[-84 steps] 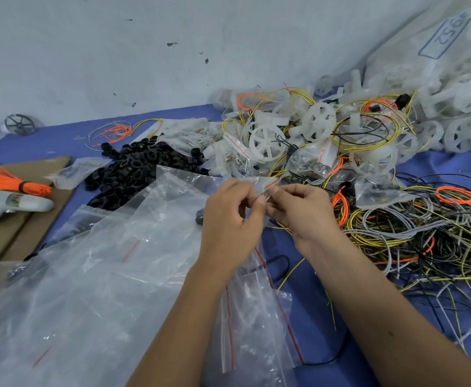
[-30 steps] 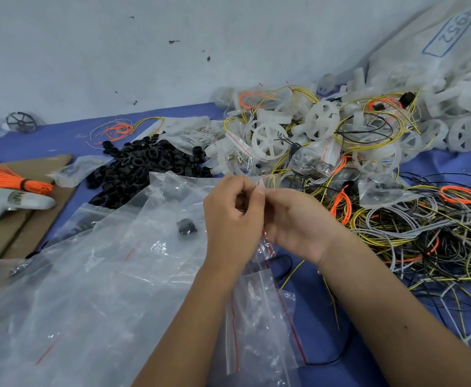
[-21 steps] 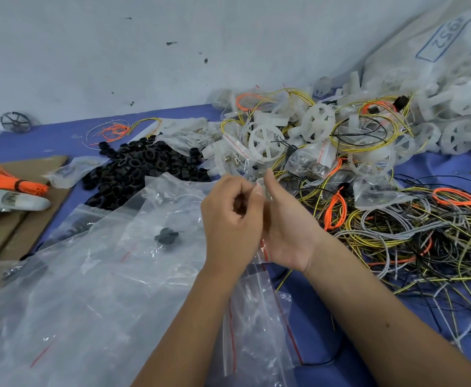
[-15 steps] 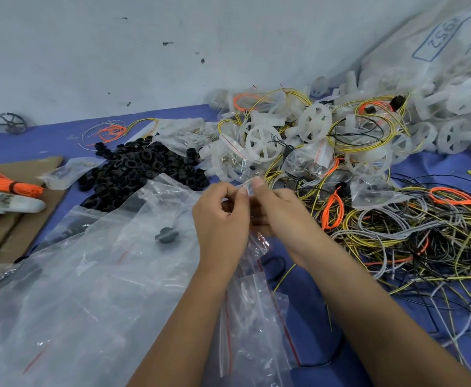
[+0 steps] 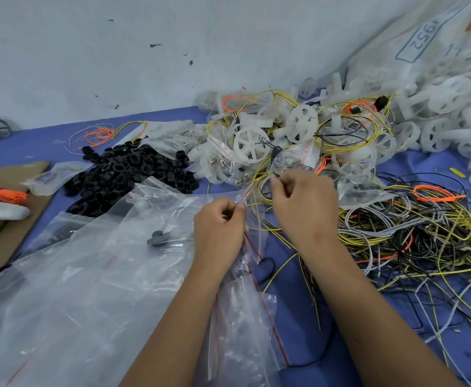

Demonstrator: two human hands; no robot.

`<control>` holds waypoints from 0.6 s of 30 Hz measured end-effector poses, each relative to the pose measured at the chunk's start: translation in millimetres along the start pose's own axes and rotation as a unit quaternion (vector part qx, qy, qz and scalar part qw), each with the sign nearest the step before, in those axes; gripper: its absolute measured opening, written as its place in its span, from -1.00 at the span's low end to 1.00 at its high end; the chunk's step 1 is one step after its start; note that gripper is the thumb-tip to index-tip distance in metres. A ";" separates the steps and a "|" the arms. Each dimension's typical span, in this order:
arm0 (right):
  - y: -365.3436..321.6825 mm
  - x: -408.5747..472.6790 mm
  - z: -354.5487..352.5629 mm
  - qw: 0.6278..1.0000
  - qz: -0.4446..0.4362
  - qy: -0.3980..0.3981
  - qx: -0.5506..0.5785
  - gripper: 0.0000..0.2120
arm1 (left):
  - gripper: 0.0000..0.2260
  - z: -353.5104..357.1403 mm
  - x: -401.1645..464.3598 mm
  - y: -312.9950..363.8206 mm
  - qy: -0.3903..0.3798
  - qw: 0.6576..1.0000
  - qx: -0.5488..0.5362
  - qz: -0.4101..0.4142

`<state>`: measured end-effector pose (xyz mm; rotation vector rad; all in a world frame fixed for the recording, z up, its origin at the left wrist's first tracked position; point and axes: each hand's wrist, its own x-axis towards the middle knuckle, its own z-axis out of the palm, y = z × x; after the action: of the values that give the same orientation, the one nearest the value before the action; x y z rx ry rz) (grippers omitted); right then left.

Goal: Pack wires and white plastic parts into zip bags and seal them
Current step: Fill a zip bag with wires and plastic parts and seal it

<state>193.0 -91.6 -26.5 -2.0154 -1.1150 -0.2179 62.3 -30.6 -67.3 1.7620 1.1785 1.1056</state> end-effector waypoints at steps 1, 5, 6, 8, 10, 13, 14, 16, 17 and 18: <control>3.5 3.9 -5.5 0.999 0.017 0.014 -0.025 -0.74 | -0.72 0.4 -0.2 -0.1 0.000 1.000 0.005 0.004; 21.7 18.2 -30.6 0.993 0.068 -0.006 -0.095 -0.82 | -0.75 4.7 -6.3 3.2 -0.024 0.998 0.036 0.051; 25.4 19.4 -35.1 0.993 0.069 -0.024 -0.095 -0.84 | -0.75 5.6 -8.4 4.3 -0.033 0.996 0.050 0.069; 28.7 19.8 -40.8 0.992 0.064 -0.059 -0.090 -0.86 | -0.75 6.6 -10.3 5.0 -0.042 0.991 0.074 0.099; 30.0 19.5 -43.7 0.988 0.069 -0.099 -0.091 -0.89 | -0.74 5.8 -10.1 4.2 -0.044 0.989 0.083 0.111; 32.2 21.8 -47.6 0.985 0.097 -0.120 -0.080 -0.94 | -0.74 4.6 -8.8 3.2 -0.045 0.990 0.084 0.105; 32.3 22.4 -47.3 0.985 0.096 -0.120 -0.074 -0.96 | -0.74 4.5 -8.6 3.0 -0.044 0.990 0.084 0.104; 31.1 22.5 -43.9 0.989 0.068 -0.115 -0.065 -0.96 | -0.73 4.8 -8.0 3.1 -0.041 0.990 0.092 0.103; 29.9 22.4 -41.4 0.991 0.050 -0.107 -0.056 -0.94 | -0.73 4.8 -7.5 3.1 -0.039 0.989 0.098 0.103; 29.1 22.3 -39.5 0.994 0.037 -0.092 -0.035 -0.93 | -0.73 4.9 -7.4 3.4 -0.037 0.989 0.101 0.102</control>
<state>237.4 -114.1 -5.8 -2.1703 -1.1556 -0.0339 66.3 -39.2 -67.9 2.0995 1.1172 1.0565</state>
